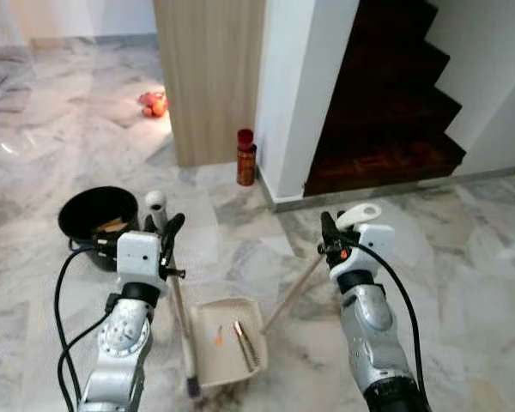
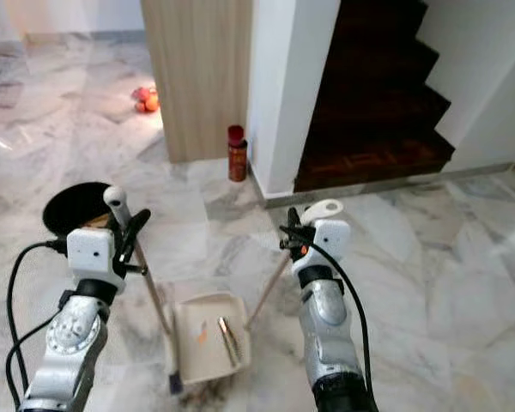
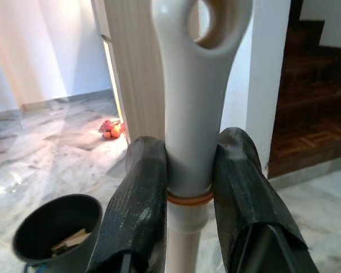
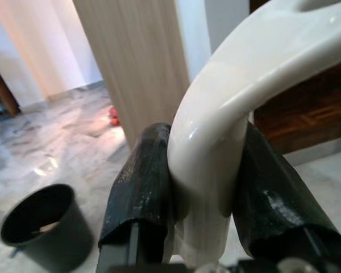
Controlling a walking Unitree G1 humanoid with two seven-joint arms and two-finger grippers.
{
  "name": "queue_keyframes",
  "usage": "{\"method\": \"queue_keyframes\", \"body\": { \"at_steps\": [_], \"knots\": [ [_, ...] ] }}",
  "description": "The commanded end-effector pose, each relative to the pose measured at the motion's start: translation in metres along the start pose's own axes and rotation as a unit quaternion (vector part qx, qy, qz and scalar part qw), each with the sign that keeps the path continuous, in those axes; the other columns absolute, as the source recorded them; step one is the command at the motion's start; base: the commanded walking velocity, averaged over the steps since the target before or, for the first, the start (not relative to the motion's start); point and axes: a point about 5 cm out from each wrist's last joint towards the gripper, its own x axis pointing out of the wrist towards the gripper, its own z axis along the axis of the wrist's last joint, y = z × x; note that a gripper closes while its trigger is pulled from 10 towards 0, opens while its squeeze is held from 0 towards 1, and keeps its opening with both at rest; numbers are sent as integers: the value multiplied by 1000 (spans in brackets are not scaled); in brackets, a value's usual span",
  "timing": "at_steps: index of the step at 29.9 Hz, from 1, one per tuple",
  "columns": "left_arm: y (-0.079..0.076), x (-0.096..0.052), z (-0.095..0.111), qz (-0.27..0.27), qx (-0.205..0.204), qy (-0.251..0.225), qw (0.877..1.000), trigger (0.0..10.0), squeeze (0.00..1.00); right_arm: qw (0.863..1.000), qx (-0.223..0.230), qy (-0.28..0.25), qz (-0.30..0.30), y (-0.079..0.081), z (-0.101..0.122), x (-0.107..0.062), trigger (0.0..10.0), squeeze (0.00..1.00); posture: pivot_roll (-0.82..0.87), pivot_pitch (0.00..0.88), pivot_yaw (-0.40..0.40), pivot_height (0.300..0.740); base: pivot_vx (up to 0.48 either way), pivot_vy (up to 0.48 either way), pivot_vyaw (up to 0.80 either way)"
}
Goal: Sweep floor
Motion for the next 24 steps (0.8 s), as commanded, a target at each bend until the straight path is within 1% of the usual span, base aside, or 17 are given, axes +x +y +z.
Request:
{"method": "queue_keyframes", "body": {
  "at_steps": [1, 3, 22, 24],
  "knots": [
    [0, 3, 9, -1, 7, -22, 1000, 10000, 0, 1000, 8, -26, 1, 0, 10, 2, 10000, 0, 128, 41, -45, 740, 0, 289, 556],
    [0, 3, 9, -1, 7, -21, 1000, 10000, 0, 1000, 9, -26, 1, 0, 10, 2, 10000, 0, 128, 42, -45, 740, 0, 289, 494],
    [0, 4, 10, -1, 7, -23, 1000, 10000, 0, 1000, 9, -24, 7, 2, 10, 2, 10000, 0, 129, 43, -47, 740, 0, 289, 0],
    [0, 4, 10, -1, 8, -23, 1000, 10000, 0, 1000, 8, -25, 8, 2, 10, 2, 10000, 0, 129, 43, -47, 740, 0, 285, 450]
  ]
}}
